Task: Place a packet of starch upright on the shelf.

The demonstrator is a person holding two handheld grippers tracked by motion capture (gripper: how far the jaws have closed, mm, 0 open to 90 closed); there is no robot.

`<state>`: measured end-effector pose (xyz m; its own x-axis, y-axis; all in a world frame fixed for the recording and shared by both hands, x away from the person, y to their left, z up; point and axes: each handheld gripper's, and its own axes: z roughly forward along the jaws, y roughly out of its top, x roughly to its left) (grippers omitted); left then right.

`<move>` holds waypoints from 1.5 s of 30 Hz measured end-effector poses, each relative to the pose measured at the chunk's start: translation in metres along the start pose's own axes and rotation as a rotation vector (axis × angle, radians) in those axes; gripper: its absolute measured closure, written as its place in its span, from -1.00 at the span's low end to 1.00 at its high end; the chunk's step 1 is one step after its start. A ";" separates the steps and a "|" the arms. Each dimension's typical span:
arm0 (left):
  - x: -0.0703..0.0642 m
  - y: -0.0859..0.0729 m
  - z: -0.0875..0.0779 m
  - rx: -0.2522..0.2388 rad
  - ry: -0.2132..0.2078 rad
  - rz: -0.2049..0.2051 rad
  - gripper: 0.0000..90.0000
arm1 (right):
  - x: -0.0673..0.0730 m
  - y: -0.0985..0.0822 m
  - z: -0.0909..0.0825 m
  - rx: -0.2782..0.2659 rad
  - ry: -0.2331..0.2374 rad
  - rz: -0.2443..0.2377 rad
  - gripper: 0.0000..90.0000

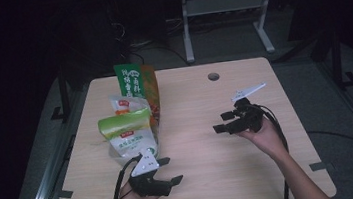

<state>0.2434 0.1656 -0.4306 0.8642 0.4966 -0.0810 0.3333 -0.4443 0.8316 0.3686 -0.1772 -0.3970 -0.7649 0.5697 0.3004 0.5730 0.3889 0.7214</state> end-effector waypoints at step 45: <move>0.001 -0.001 0.000 0.003 0.007 0.004 -0.38 | -0.011 -0.091 -0.046 -0.031 -0.053 0.111 -0.38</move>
<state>0.2439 0.1664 -0.4316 0.8629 0.5000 -0.0735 0.3309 -0.4489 0.8301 0.3111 -0.2521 -0.4366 -0.6802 0.6456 0.3471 0.6434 0.2991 0.7047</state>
